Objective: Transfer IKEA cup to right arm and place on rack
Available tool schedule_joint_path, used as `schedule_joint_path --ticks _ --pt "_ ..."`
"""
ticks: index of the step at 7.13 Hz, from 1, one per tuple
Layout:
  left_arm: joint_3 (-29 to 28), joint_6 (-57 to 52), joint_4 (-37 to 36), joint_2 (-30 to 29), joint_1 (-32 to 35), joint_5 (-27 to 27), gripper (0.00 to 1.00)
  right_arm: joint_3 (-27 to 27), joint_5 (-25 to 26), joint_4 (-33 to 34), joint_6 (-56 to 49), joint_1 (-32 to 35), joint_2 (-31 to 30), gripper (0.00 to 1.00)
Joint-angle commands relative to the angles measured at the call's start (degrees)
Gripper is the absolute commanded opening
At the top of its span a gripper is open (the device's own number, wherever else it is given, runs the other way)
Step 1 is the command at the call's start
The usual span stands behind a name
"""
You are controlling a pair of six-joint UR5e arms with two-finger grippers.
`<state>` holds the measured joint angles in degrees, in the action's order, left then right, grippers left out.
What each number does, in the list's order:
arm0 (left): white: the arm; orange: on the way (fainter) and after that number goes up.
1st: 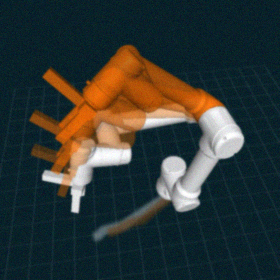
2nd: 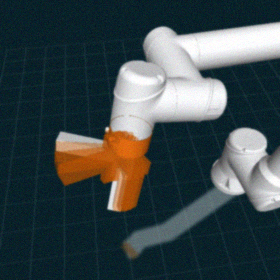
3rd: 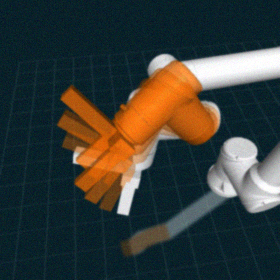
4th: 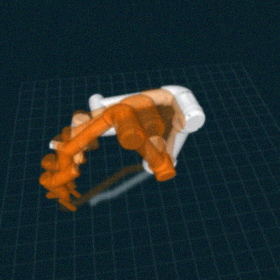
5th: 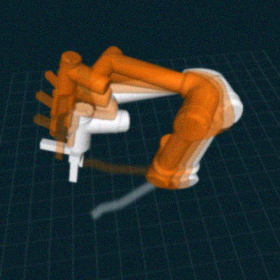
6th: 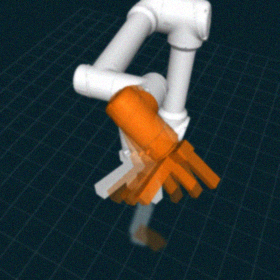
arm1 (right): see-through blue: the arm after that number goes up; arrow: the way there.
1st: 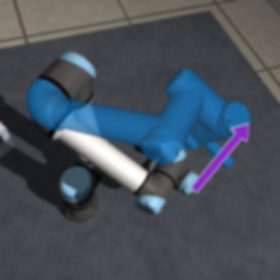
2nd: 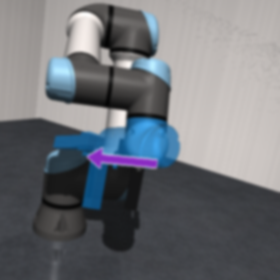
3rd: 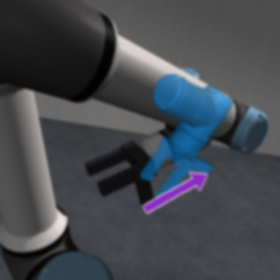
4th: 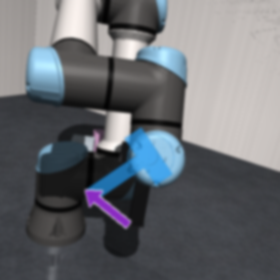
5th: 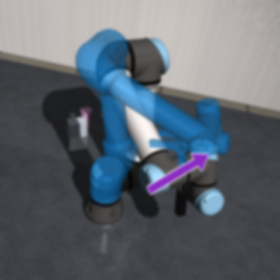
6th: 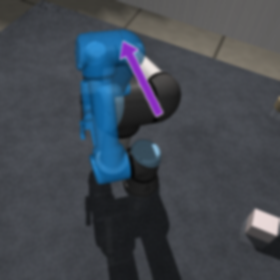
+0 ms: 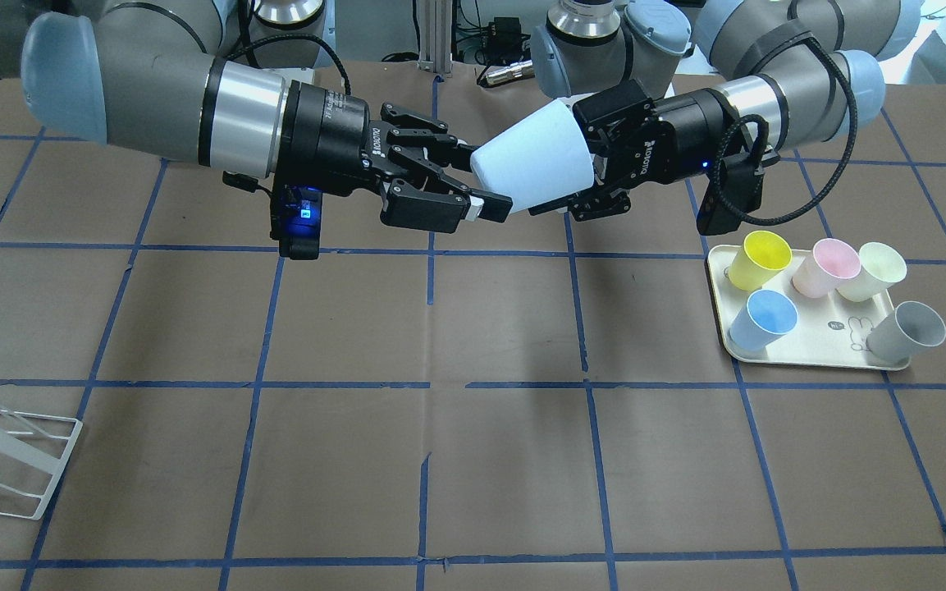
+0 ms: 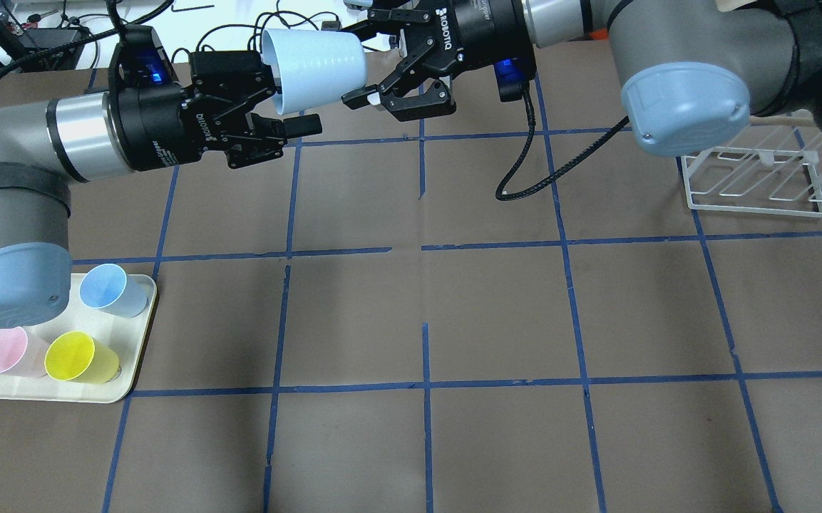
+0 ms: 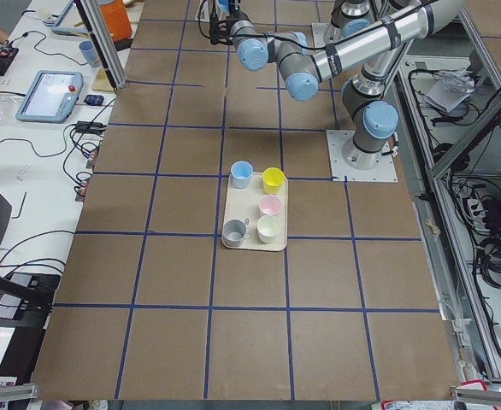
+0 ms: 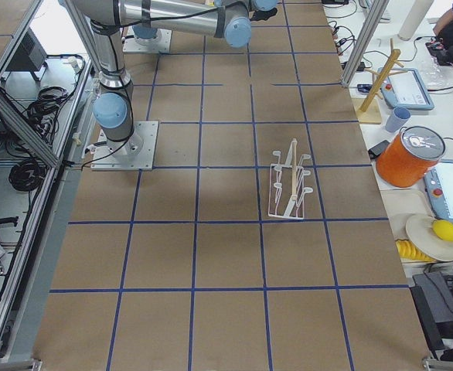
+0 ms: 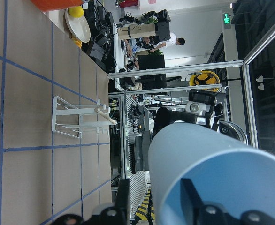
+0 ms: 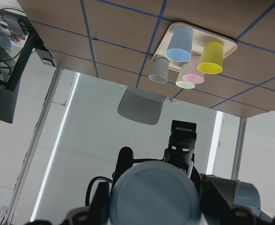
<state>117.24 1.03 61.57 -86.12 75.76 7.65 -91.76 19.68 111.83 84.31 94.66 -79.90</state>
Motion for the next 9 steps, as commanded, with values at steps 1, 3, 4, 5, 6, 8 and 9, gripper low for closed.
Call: schedule_joint_path --ticks 1,3,4,5,6,8,9 --pt "0.00 0.11 -0.04 -0.01 0.00 0.00 0.81 -0.17 0.01 -0.03 0.06 -0.44 0.10 0.14" --pt "-0.17 0.02 0.05 0.07 0.00 0.09 0.85 -0.35 0.10 -0.03 0.06 -0.97 0.10 0.11" --pt "-0.43 0.28 0.22 0.07 -0.35 0.09 0.86 -0.26 0.18 -0.29 0.15 -1.66 0.01 0.11" --pt "-0.52 1.07 0.22 0.34 -0.53 0.09 0.87 -0.44 0.53 -0.82 0.41 -2.71 -0.68 0.11" --pt "-0.44 1.08 0.22 0.51 -0.53 0.09 0.88 -0.44 0.62 -1.00 0.50 -3.68 -1.04 0.11" --pt "-0.44 1.08 0.22 0.60 -0.61 0.09 0.88 -0.70 0.62 -1.09 0.50 -5.53 -1.13 0.11" --pt "-0.44 1.08 0.22 0.60 -0.70 0.09 0.89 -0.70 0.71 -1.35 0.50 -6.67 -1.13 0.11"
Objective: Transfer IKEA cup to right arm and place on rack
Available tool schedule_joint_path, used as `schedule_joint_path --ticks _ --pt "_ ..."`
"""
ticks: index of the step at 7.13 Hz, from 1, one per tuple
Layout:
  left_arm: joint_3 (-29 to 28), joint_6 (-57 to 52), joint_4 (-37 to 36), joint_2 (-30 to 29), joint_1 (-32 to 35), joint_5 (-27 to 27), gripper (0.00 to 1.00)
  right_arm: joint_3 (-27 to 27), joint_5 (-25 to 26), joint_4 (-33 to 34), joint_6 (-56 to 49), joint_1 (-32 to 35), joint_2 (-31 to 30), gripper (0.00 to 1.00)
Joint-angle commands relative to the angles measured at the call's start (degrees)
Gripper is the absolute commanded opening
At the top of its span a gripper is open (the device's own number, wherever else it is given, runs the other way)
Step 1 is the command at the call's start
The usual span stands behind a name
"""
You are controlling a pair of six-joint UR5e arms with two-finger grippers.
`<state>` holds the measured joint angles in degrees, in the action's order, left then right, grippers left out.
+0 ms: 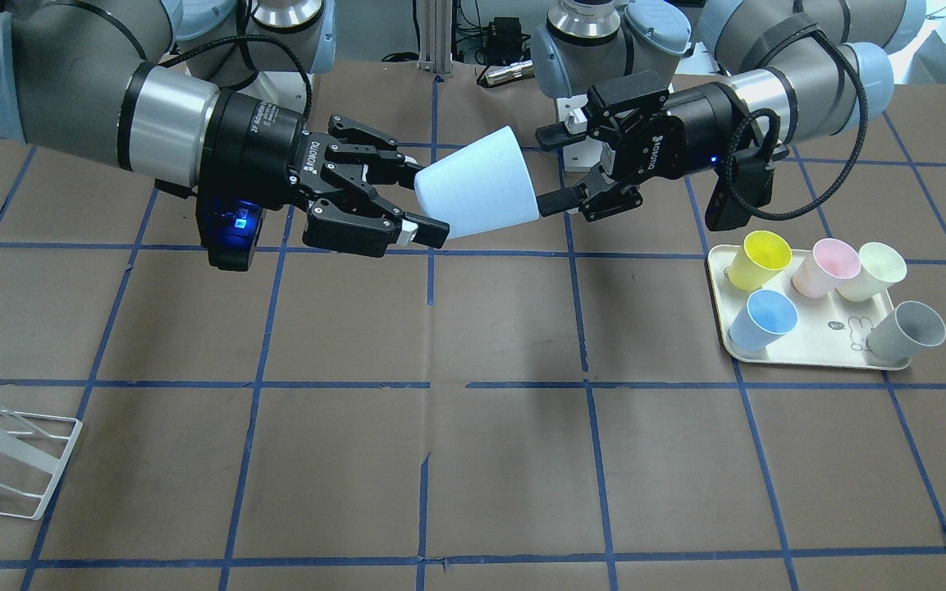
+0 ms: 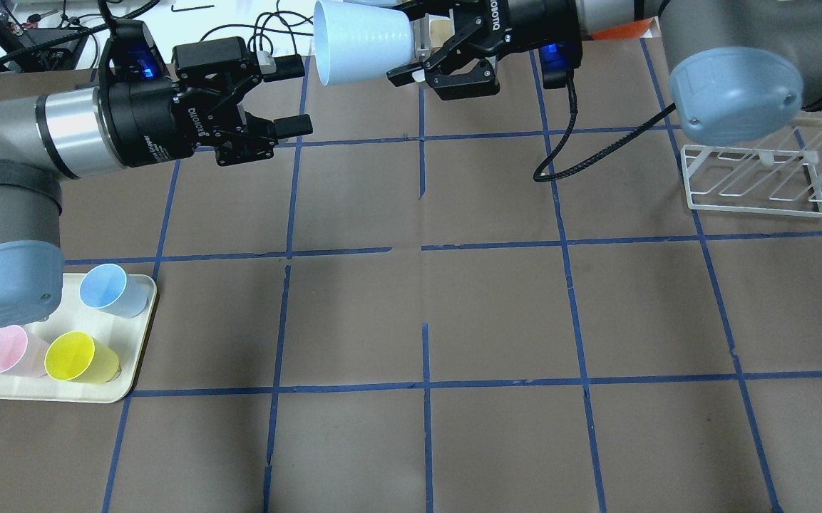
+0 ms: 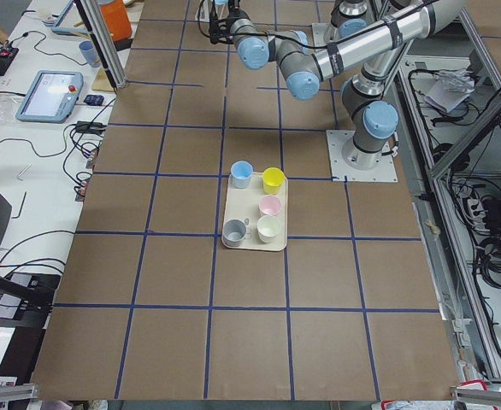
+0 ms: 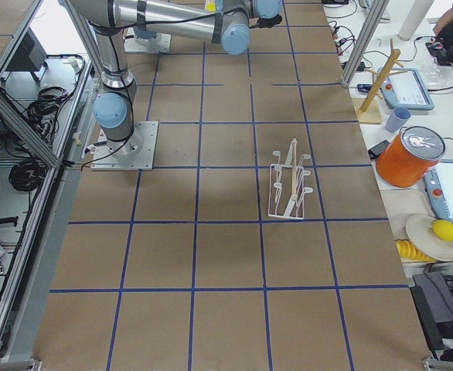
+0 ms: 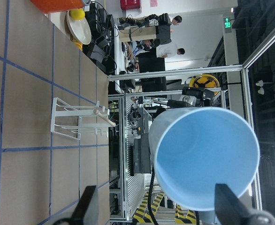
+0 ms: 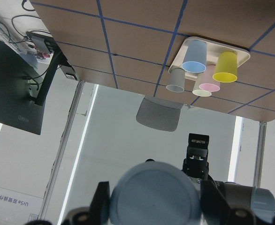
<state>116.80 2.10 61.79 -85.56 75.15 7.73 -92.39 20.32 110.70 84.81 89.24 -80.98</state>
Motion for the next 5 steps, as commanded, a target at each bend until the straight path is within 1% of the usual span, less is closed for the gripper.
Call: schedule_joint_path --ticks 1,2,3,4,5 --pt "-0.08 0.01 0.26 0.05 -0.09 0.70 0.91 -0.07 0.07 -0.31 0.01 -3.09 -0.23 0.11" --pt "-0.43 0.10 0.00 0.13 -0.35 6.27 0.91 -0.07 0.16 -0.66 0.01 -3.89 -0.32 0.11" --pt "-0.44 0.10 0.00 0.39 -0.53 11.46 0.92 -0.16 3.38 -0.66 -0.08 -3.98 -0.32 0.10" --pt "-0.87 0.10 -0.09 0.57 -1.83 18.74 0.96 0.02 7.24 -0.57 -1.13 -3.99 -0.41 0.09" --pt "-1.31 0.01 0.17 0.57 -4.72 24.99 1.00 0.37 12.59 -0.49 -4.96 -3.99 -0.41 0.09"
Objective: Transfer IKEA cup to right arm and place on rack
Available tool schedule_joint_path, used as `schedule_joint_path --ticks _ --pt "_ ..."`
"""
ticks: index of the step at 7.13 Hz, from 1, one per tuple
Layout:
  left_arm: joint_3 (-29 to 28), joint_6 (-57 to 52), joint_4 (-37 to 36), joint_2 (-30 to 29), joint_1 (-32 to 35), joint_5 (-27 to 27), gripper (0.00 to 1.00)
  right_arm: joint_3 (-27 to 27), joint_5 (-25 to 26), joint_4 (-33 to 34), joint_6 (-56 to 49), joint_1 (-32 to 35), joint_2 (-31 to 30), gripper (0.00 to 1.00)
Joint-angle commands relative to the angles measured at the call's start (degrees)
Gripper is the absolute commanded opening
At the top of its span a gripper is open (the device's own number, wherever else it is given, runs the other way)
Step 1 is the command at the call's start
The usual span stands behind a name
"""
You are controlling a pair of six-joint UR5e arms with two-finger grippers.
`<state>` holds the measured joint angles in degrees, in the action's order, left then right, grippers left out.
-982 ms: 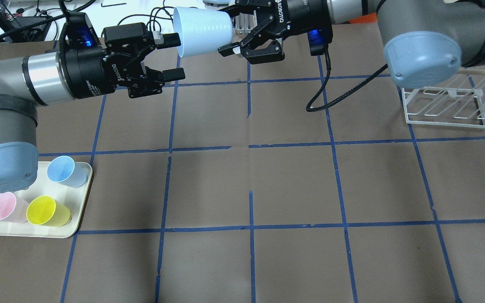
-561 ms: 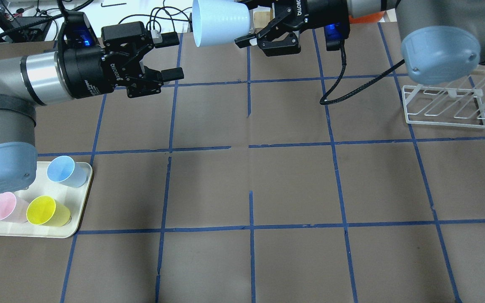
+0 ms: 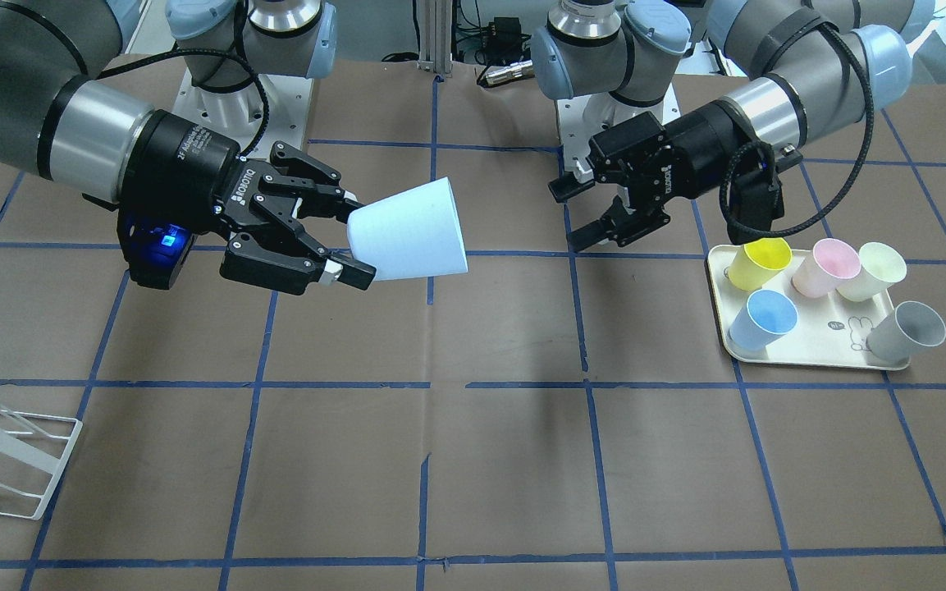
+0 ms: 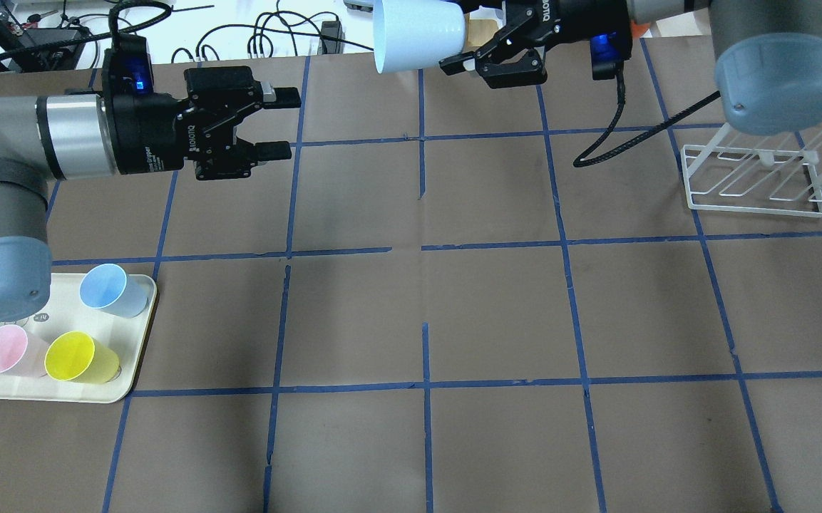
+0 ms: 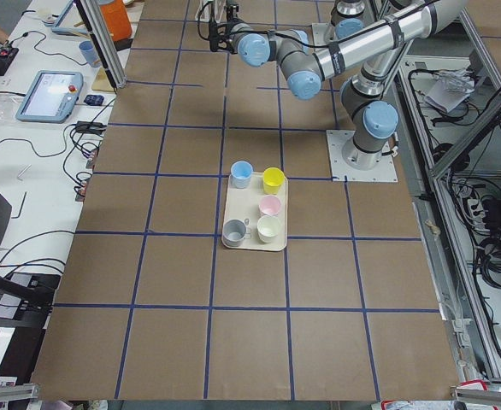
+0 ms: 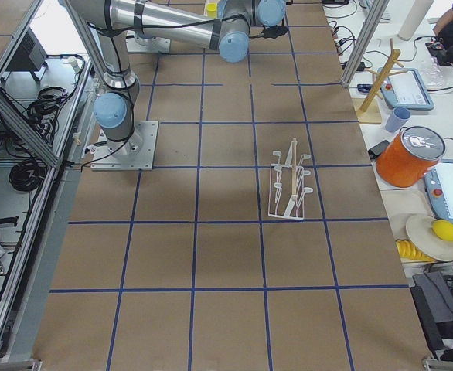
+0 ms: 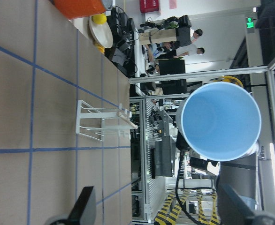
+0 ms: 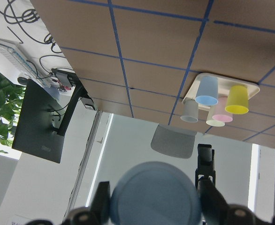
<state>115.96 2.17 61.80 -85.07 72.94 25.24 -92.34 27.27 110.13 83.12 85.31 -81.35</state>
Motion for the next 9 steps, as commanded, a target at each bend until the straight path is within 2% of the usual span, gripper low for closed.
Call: schedule_joint_path --ticks 1,2,3,4,5,7,8,9 --pt "-0.82 -0.07 0.16 0.52 -2.98 14.15 1.00 -0.21 12.04 -0.17 -11.50 -0.06 -0.82 0.09" --pt "-2.65 -0.07 0.16 0.26 -2.46 24.66 1.00 -0.30 16.02 -0.18 -17.15 -0.06 -1.79 0.09" --pt "-6.06 -0.07 2.77 -0.18 -0.37 32.77 1.00 -0.39 22.33 -0.44 -27.65 0.03 -2.67 0.09" --pt "-12.36 -0.15 8.19 -0.79 4.09 45.64 1.00 0.05 29.18 -6.01 -40.37 0.12 -3.63 0.06" --pt "-19.99 -0.15 16.51 -1.58 9.44 54.56 1.00 0.57 38.82 -9.37 -51.02 0.03 -4.08 0.04" --pt "-31.97 -0.24 25.97 -5.61 13.44 64.63 1.00 0.75 47.75 -8.71 -60.66 -0.41 -4.08 0.00" --pt "-33.59 -0.07 26.52 -6.50 16.15 68.15 1.00 0.75 53.45 -8.62 -67.58 -0.41 -4.08 0.00" --pt "-33.69 0.20 28.44 -7.29 20.09 76.19 1.00 1.02 57.68 -8.35 -73.22 -0.41 -4.26 0.00"
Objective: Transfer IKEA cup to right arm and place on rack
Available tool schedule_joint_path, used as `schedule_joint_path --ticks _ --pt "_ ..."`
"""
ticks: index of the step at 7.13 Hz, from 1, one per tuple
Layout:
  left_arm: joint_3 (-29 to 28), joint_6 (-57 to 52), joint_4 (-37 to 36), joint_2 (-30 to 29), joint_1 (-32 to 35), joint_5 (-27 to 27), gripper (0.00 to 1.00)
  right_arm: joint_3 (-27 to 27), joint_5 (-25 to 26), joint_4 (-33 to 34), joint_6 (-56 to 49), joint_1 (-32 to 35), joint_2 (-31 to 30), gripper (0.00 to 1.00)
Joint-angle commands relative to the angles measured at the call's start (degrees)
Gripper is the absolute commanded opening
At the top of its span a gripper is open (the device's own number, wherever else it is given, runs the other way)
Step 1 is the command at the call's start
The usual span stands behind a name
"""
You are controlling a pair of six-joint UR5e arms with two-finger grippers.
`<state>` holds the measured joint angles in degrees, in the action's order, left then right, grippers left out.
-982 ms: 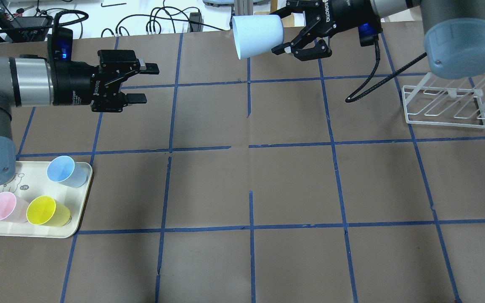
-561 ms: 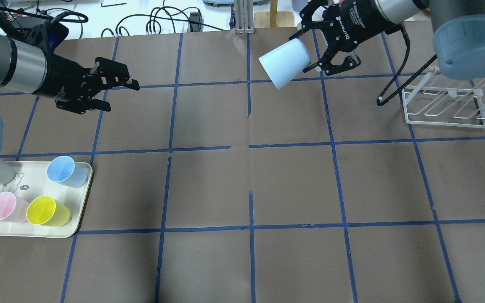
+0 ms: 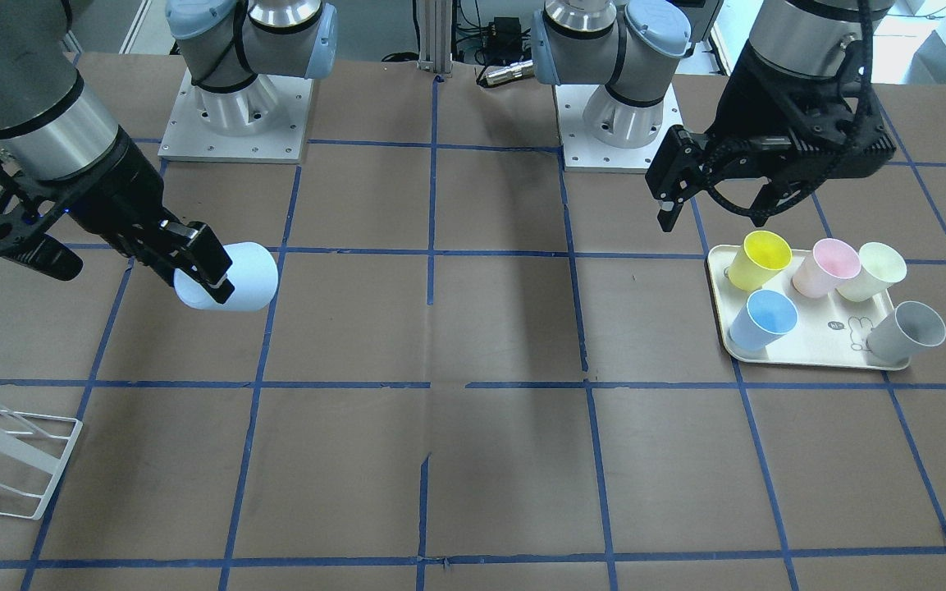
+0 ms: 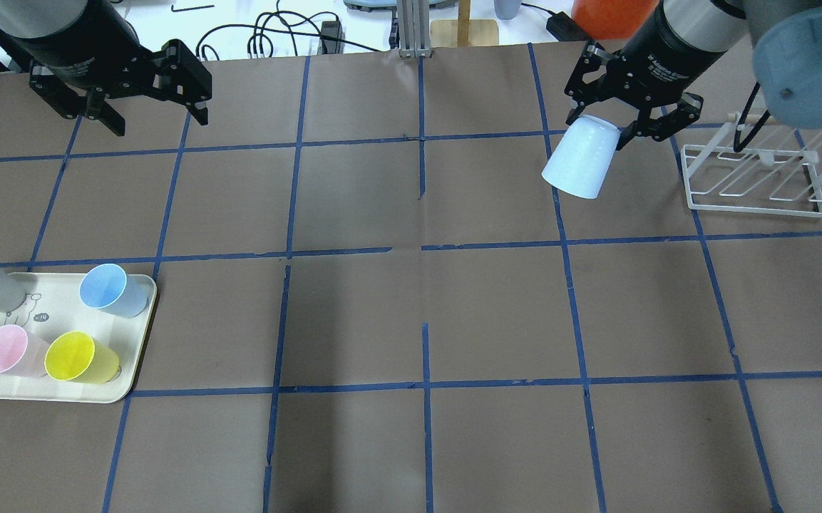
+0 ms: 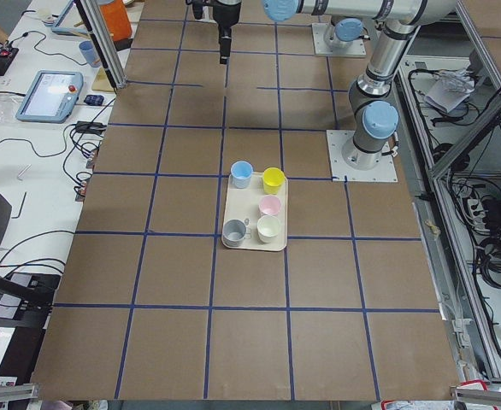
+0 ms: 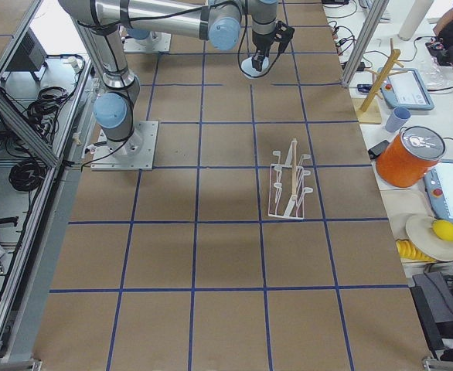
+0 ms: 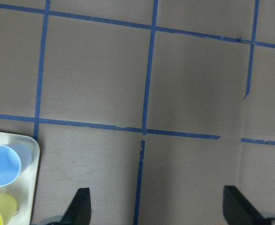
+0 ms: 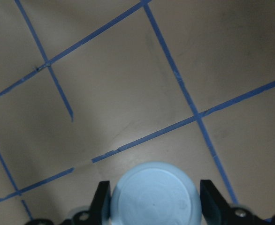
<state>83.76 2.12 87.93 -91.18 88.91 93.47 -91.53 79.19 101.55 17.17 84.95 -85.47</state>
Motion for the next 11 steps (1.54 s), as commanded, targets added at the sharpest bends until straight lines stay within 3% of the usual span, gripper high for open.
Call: schedule_joint_path --ticks 1,3,5,7,8,10,11 --pt "-1.93 0.43 2.24 -1.81 5.65 8.22 1.00 1.87 6.49 1.36 -11.85 -0.39 0.21 0.00" --pt "-2.37 0.43 1.89 -2.07 4.96 2.88 1.00 5.91 6.24 1.37 -21.69 -5.82 0.57 0.00" --pt "-2.63 0.61 2.33 -2.25 4.78 2.68 1.00 6.19 7.46 10.03 -31.38 -7.68 2.93 0.00" --pt "-3.17 0.61 4.51 -1.03 1.47 -2.48 1.00 6.54 6.95 18.73 -42.17 -13.28 6.53 0.00" --pt "-1.95 0.61 4.79 0.63 -0.99 -6.51 1.00 6.54 6.77 21.30 -45.44 -15.23 7.59 0.00" --pt "-0.54 0.60 4.09 1.35 -1.46 -6.63 1.00 6.46 7.11 27.27 -46.35 -15.60 10.57 0.00" --pt "-0.53 0.52 4.09 1.44 -1.72 -6.72 1.00 6.19 7.12 33.83 -48.62 -15.78 13.11 0.00"
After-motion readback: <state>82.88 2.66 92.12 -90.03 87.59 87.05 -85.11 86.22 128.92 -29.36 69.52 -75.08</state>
